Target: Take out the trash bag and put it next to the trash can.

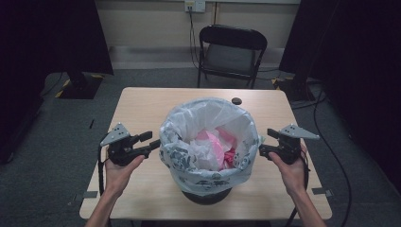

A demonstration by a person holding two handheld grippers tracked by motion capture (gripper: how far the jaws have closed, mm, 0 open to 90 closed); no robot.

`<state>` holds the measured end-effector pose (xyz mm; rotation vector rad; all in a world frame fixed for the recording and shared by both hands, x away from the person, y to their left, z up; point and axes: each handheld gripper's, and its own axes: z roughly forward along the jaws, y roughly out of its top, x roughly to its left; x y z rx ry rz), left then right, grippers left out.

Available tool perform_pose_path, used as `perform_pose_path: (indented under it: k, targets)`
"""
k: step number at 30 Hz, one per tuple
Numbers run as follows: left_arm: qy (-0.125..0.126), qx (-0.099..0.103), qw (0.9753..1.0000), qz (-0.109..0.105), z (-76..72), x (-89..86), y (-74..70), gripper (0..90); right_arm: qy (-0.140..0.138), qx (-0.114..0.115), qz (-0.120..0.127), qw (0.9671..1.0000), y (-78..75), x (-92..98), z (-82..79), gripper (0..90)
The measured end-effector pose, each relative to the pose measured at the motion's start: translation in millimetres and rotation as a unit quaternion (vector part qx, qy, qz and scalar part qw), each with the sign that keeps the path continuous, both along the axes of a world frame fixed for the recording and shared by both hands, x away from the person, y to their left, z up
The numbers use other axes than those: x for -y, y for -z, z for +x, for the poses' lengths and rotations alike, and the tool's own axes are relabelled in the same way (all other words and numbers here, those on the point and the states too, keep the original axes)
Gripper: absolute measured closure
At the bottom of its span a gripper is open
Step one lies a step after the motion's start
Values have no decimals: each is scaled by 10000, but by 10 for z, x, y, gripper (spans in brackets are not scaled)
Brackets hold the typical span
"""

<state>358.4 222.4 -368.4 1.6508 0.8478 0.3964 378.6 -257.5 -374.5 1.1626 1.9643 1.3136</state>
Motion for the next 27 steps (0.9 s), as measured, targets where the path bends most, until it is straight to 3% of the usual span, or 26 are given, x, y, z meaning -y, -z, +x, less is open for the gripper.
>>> perform_pose_path:
  k: [3, 5, 6, 8, 9, 10, 13, 14, 15, 17, 18, 20, 25, 27]
  targets:
    - [53, 78, 9999, -94, -29, -2, -88, 506, -74, 60, 31, 10000, -71, 13, -13, 329]
    - [101, 190, 9996, -178, -67, 0, -175, 536, -157, 242, 66, 9996, -181, 24, -67, 405]
    - [141, 219, 9994, -239, -82, 15, -215, 532, -133, 281, 64, 9995, -217, 33, -78, 422]
    - [129, 307, 9993, -145, -107, 47, -294, 527, -178, 302, 90, 9993, -247, 49, -83, 470]
    - [204, 332, 9988, -283, -121, 84, -369, 506, -172, 362, 58, 9992, -306, 71, -98, 475]
    - [204, 332, 9988, -283, -121, 84, -369, 486, -172, 362, 58, 9992, -306, 71, -98, 475]
    - [153, 511, 9976, -450, -184, 146, -449, 431, -219, 538, 213, 9981, -441, 116, -153, 501]
    - [73, 569, 9975, -402, -200, 165, -470, 438, -260, 730, 434, 9960, -553, 144, -197, 539]
    - [9, 562, 9979, -327, -196, 173, -490, 438, -260, 730, 434, 9960, -553, 144, -197, 539]
    - [102, 491, 9953, -829, -195, 123, -511, 366, -361, 854, 442, 9947, -679, 104, -229, 521]
    - [184, 504, 9939, -966, -201, 108, -523, 366, -361, 854, 442, 9947, -679, 104, -229, 521]
    - [151, 529, 9951, -823, -196, 135, -546, 334, -434, 957, 476, 9933, -767, 47, -236, 495]
    - [419, 390, 9947, -852, -125, 213, -611, 313, -485, 970, 429, 9932, -841, -35, -217, 442]
    - [435, 469, 9954, -708, -119, 278, -644, 312, -505, 987, 418, 9930, -901, -84, -203, 413]
